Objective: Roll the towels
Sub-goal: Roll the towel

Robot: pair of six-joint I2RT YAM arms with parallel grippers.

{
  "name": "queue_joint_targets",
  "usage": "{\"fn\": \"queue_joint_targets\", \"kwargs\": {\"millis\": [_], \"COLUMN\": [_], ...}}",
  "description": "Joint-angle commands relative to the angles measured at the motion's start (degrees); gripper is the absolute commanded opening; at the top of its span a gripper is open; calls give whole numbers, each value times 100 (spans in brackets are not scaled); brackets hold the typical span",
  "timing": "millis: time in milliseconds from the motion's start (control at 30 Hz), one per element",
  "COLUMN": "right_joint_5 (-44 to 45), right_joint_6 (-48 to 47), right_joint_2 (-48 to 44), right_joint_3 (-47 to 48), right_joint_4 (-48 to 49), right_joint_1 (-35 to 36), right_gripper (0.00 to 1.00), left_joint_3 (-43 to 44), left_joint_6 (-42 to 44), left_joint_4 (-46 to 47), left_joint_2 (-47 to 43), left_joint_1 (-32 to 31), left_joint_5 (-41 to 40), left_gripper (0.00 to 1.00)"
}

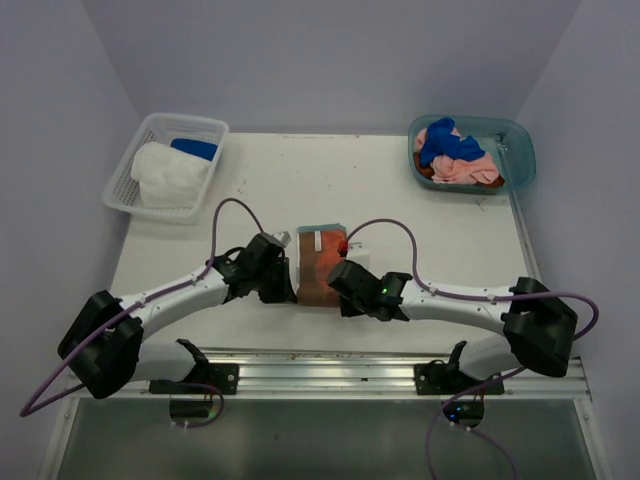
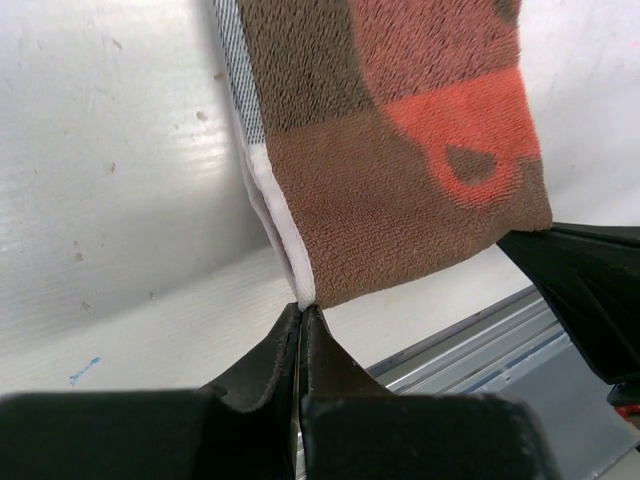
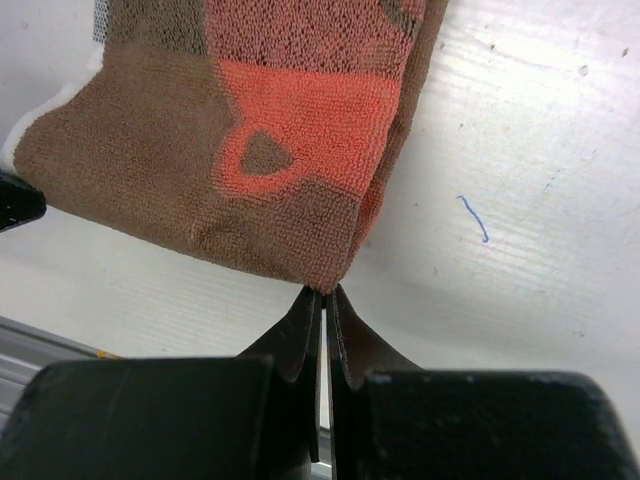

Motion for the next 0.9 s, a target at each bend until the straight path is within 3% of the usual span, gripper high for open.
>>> {"fn": "queue_joint_targets", "kwargs": {"millis": [0,467,867], "right_joint_5": [522,646,409], "right_joint_6": [-228,-922,-1134], "right_joint_2": [-80,562,1291], "right_joint_3": [445,1131,1536], "right_joint_4": [-296,-68,169], "right_joint_1": [-1,-563,-1196], "right_gripper": [0,0,0], "left_joint_3": [409,1121,1860], "left_joint_6": [-93,73,381], "left_joint_4": [-131,255,466], "left_joint_2": [-73,683,2045], "left_joint_1": [11,705,916], "left_joint_5": [-322,-279,-235], "left_gripper": [0,0,0]}}
